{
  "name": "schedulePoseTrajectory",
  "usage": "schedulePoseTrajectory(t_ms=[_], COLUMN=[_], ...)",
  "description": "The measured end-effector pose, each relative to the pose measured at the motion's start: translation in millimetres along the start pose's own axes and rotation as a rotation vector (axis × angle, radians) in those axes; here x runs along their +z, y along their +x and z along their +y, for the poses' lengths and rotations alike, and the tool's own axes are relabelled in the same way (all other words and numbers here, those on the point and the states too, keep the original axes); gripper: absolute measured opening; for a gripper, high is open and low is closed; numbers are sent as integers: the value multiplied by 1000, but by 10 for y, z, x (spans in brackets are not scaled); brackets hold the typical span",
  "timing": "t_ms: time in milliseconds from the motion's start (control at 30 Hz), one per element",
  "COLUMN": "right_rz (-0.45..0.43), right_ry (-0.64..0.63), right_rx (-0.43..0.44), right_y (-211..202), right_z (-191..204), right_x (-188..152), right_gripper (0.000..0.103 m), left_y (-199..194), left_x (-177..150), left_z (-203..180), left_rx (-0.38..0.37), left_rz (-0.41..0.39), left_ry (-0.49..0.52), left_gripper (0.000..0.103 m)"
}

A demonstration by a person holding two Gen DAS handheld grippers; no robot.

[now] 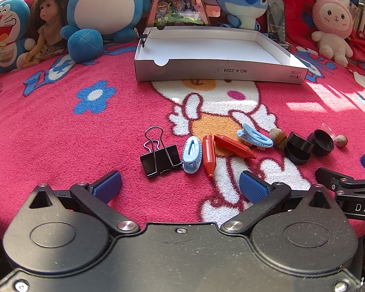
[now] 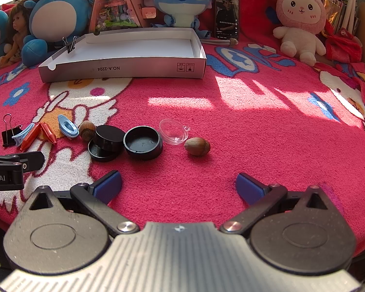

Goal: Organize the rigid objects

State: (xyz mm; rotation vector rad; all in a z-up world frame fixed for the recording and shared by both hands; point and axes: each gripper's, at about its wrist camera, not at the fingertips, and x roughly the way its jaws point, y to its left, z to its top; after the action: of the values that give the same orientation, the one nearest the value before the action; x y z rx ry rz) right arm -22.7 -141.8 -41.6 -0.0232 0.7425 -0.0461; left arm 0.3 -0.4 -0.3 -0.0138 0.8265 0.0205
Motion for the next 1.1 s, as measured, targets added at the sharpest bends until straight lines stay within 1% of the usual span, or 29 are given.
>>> schedulePoseTrajectory(t_ms=[800, 967, 1100], right_rz=[-2, -4, -28], right_ry=[0, 3, 3], right_rx=[-1, 3, 19], right_y=[-18, -38, -27], right_z=[-5, -26, -45], right_x=[-8, -30, -36], right_gripper=[103, 103, 103], left_y=[-1, -21, -44], left_x=[-1, -48, -83], left_z=[-1, 32, 74], left_rx=[1, -7, -20], left_rz=[-3, -27, -44], left_ry=[1, 8, 19], left_gripper=[103, 103, 103])
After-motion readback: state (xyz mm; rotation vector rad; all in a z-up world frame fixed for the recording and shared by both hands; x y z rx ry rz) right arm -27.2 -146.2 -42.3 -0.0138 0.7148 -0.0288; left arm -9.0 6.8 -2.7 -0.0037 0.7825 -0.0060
